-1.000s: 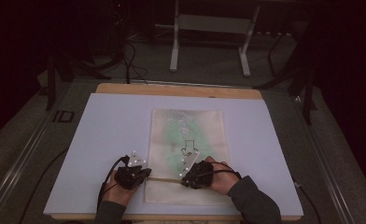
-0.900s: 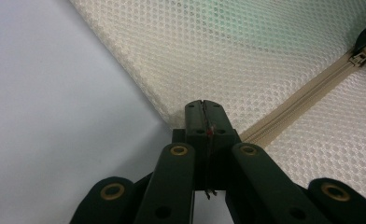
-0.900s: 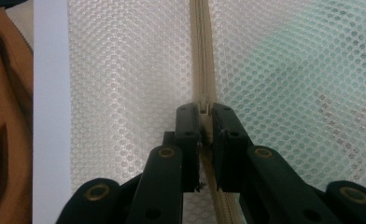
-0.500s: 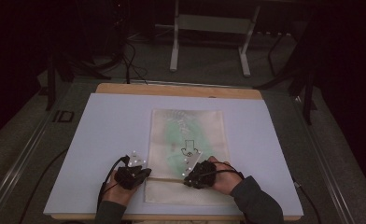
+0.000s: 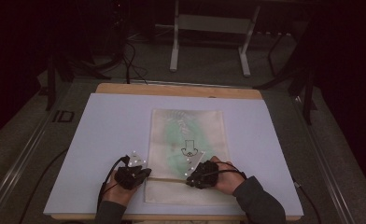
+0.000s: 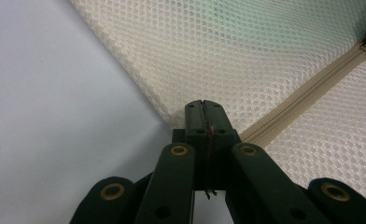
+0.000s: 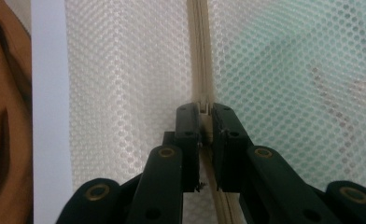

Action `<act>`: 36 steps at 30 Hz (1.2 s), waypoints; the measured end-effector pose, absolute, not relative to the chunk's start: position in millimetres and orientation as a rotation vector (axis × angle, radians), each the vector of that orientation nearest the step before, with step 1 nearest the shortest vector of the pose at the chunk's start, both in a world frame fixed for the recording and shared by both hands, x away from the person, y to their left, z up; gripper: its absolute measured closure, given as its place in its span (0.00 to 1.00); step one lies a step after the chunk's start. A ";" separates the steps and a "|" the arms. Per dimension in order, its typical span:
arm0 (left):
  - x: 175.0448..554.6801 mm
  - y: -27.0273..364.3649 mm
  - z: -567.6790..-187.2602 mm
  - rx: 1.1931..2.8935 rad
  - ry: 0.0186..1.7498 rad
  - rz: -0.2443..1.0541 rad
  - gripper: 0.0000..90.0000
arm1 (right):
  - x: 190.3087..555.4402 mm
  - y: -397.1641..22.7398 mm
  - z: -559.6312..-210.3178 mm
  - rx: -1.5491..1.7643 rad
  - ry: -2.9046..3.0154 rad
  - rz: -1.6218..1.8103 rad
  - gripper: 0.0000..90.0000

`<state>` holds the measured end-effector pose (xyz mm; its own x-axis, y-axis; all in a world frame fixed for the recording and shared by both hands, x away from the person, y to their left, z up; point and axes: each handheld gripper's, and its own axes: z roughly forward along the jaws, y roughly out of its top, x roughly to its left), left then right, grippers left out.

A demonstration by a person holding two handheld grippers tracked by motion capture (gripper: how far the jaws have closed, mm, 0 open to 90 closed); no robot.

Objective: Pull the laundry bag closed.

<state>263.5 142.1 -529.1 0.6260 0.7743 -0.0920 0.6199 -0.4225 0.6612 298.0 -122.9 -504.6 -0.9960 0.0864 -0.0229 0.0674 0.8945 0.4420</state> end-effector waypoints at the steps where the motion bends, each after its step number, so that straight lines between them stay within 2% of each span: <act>1: 263.5 142.2 -529.1 2.177 1.086 0.297 0.99 | 297.8 -124.0 -504.5 0.128 3.018 0.699 0.92; 36: 263.5 142.0 -528.9 2.178 1.088 0.298 0.99 | 297.9 -149.7 -502.5 0.157 3.036 0.633 0.92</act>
